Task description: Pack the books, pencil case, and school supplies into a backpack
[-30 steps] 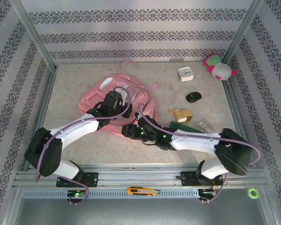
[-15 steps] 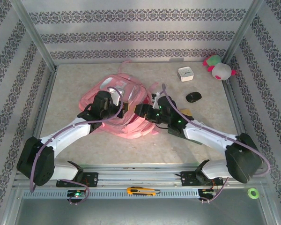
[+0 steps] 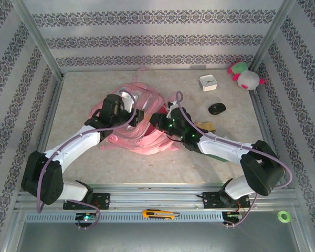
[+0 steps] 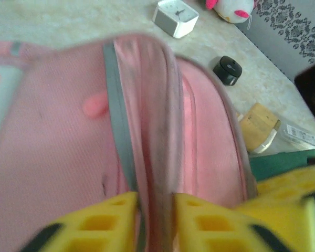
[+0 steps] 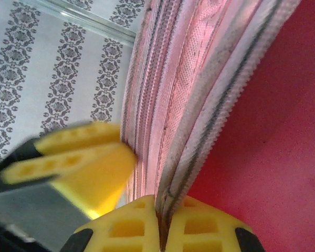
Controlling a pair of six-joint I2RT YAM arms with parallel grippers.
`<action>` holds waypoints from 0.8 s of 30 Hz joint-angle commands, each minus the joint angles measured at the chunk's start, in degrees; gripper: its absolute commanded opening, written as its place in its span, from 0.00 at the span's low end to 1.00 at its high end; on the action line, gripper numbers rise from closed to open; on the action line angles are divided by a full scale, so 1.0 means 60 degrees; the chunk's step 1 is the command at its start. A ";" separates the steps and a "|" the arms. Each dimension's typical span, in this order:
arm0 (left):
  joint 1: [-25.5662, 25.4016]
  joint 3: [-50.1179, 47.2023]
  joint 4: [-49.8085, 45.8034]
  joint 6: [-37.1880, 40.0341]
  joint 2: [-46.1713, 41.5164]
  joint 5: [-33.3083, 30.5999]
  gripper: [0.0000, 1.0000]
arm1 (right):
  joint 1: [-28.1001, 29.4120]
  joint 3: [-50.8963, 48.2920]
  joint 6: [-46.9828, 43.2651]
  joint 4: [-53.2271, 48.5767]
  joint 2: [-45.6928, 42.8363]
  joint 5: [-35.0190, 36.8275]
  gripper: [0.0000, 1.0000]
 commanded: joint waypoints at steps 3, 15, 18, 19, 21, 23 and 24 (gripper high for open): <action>0.0154 -0.0191 -0.1148 -0.0491 -0.1596 -0.0101 0.52 | 0.0022 0.0087 0.0119 0.1066 -0.0232 0.0799 0.00; -0.0516 -0.4376 -0.0840 -0.3315 -0.5322 -0.0325 0.53 | 0.0239 0.0823 -0.0164 0.0839 -0.0090 0.0785 0.00; -0.0939 -0.4766 0.0057 -0.3482 -0.4956 -0.0322 0.54 | 0.0271 0.0955 -0.0179 0.0806 0.0017 0.0714 0.00; -0.1053 -0.4802 0.0261 -0.3501 -0.4780 -0.0295 0.54 | 0.0285 0.1023 -0.0208 0.0772 0.0048 0.0704 0.00; -0.1209 -0.4834 0.0577 -0.3558 -0.4406 -0.0340 0.54 | 0.0301 0.1133 -0.0251 0.0712 0.0106 0.0662 0.00; -0.1342 -0.4900 0.1198 -0.3582 -0.4042 -0.0335 0.55 | 0.0321 0.1208 -0.0244 0.0710 0.0165 0.0592 0.00; -0.1391 -0.4906 0.1431 -0.3611 -0.3904 -0.0351 0.55 | 0.0314 0.1236 -0.0239 0.0689 0.0175 0.0577 0.00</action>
